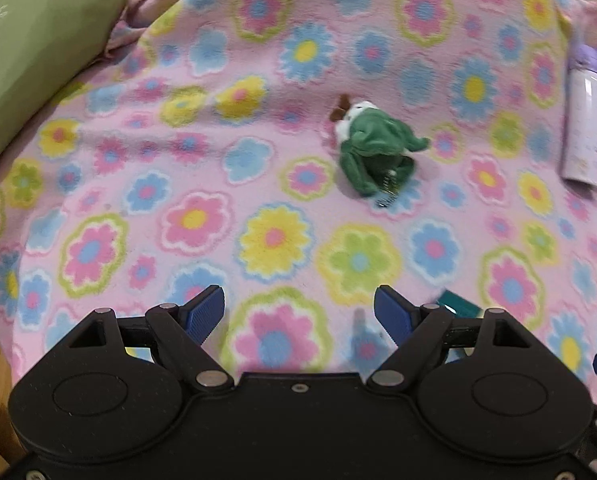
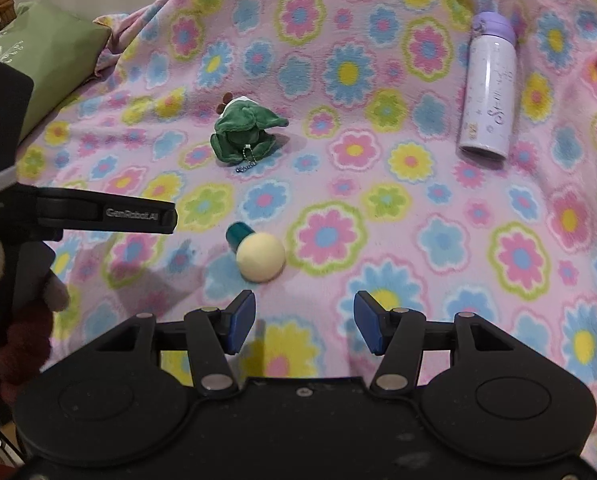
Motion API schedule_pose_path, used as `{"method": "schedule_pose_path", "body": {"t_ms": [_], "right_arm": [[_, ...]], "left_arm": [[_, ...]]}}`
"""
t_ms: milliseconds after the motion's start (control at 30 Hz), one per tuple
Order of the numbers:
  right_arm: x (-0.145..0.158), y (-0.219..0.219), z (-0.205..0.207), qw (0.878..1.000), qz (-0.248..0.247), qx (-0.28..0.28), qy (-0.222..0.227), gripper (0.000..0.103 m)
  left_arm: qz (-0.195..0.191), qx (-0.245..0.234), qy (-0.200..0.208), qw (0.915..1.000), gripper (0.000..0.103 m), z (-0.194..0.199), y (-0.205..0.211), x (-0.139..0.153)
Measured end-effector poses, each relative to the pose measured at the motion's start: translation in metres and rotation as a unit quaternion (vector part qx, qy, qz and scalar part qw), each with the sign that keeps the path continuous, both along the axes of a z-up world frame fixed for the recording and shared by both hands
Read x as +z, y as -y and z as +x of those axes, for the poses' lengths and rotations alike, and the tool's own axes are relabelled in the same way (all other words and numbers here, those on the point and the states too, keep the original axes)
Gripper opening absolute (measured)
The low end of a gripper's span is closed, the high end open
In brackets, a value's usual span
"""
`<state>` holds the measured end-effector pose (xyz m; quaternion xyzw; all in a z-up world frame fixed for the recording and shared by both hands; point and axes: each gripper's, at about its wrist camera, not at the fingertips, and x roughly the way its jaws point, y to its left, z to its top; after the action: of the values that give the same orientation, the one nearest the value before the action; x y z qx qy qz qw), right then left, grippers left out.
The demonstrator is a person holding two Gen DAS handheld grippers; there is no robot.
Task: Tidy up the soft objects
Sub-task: 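Grasp the cream ball with teal handle with the right tool while the left tool approaches the green frog plush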
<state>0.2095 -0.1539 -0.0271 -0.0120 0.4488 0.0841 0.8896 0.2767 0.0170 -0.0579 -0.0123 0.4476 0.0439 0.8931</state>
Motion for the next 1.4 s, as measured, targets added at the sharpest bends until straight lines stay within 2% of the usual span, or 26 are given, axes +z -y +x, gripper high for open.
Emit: {"method": "schedule_pose_path", "body": {"t_ms": [300,500,633,767,867,1033,1100,1167,1300,1400], "right_arm": [[-0.029,-0.035,0.033,0.999,-0.035,0.035,-0.011,0.056],[-0.044,-0.042,0.043,0.997,-0.069,0.046,-0.006,0.056],[-0.042,-0.038,0.05,0.995,-0.087,0.047,0.017,0.057],[-0.032,-0.03,0.059,0.992,-0.112,0.038,0.049,0.058],[-0.026,-0.02,0.068,0.987,-0.137,0.026,0.075,0.058],[-0.03,0.001,0.094,0.98,-0.175,-0.025,0.096,0.057],[-0.026,0.011,0.098,0.98,-0.167,-0.05,0.098,0.058],[-0.016,0.019,0.091,0.984,-0.135,-0.054,0.1,0.059],[-0.007,0.019,0.061,0.992,-0.089,-0.023,0.091,0.06],[-0.014,0.011,0.05,0.995,-0.065,0.002,0.079,0.06]], "left_arm": [[-0.008,0.038,0.014,0.9991,0.078,0.013,-0.001,-0.016],[-0.026,0.061,0.018,0.9976,0.078,0.005,0.0,-0.027],[-0.036,0.075,0.034,0.996,0.078,-0.005,0.005,-0.028],[-0.067,0.096,0.05,0.9919,0.078,-0.01,0.007,-0.024],[-0.071,0.1,0.063,0.9904,0.078,-0.013,0.012,-0.023],[-0.07,0.091,0.062,0.9914,0.078,-0.014,0.018,-0.025],[-0.066,0.089,0.06,0.992,0.078,-0.014,0.019,-0.027],[-0.064,0.092,0.061,0.9918,0.078,-0.014,0.018,-0.027],[-0.062,0.101,0.061,0.9911,0.078,-0.014,0.016,-0.027],[-0.059,0.107,0.063,0.9905,0.078,-0.015,0.015,-0.025]]}}
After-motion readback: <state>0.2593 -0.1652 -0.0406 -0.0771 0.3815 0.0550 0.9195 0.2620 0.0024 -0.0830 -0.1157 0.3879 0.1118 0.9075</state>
